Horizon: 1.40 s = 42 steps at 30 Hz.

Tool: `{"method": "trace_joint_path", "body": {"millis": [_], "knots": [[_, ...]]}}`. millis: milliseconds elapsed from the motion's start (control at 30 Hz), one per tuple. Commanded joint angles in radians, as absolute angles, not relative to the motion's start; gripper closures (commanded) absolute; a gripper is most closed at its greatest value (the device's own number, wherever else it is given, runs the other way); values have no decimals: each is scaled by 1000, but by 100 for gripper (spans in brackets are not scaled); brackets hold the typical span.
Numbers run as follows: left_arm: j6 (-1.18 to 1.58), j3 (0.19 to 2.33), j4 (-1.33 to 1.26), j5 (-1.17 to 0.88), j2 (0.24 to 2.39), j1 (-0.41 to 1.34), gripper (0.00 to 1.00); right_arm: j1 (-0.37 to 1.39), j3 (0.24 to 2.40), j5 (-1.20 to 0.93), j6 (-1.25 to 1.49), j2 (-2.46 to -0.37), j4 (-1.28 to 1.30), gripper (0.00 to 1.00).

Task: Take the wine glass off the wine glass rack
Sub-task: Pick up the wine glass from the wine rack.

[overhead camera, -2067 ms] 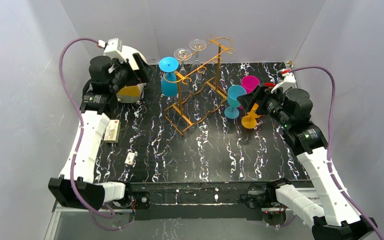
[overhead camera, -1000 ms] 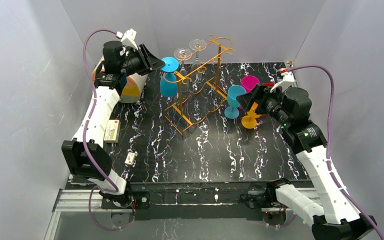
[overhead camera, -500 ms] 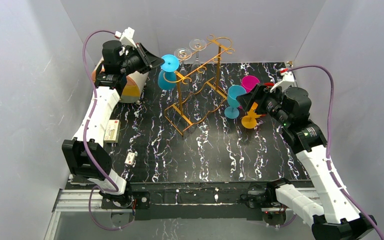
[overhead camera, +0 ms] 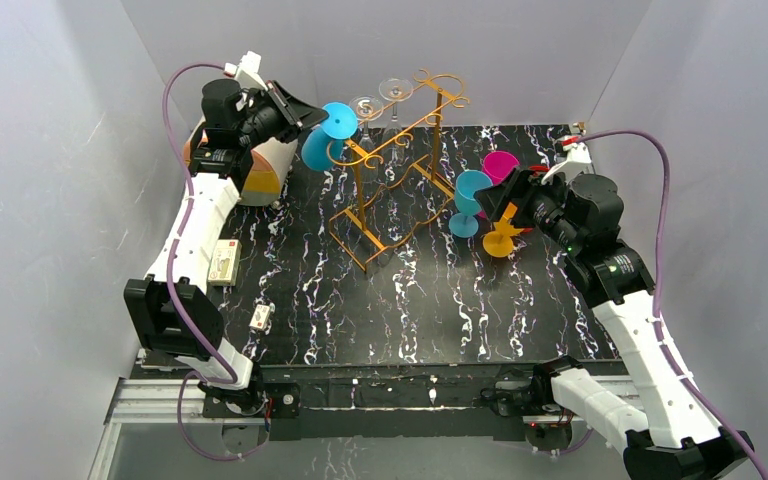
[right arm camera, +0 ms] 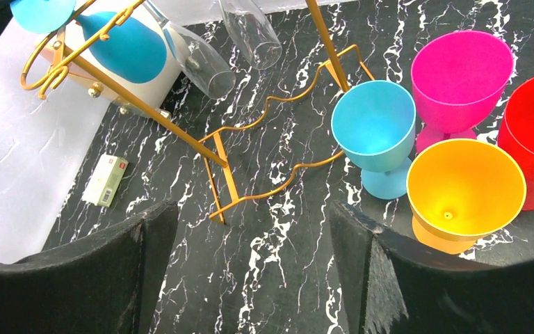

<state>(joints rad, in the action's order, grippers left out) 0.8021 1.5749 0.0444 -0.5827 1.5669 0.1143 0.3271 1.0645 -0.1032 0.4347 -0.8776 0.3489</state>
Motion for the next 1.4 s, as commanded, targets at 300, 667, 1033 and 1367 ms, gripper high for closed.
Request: {"method": "trace_joint_path", "body": {"millis": [300, 667, 1033, 1367], "knots": [[915, 1565, -77, -578, 1579, 84, 100, 323, 1112, -80, 417, -858, 331, 13], [1030, 1489, -221, -575, 1539, 57, 100, 324, 1114, -77, 418, -854, 335, 13], [1141, 1458, -340, -607, 1526, 39, 100, 323, 1116, -77, 419, -850, 340, 13], [1167, 1415, -375, -591, 1524, 27, 100, 322, 1118, -71, 415, -842, 347, 12]]}}
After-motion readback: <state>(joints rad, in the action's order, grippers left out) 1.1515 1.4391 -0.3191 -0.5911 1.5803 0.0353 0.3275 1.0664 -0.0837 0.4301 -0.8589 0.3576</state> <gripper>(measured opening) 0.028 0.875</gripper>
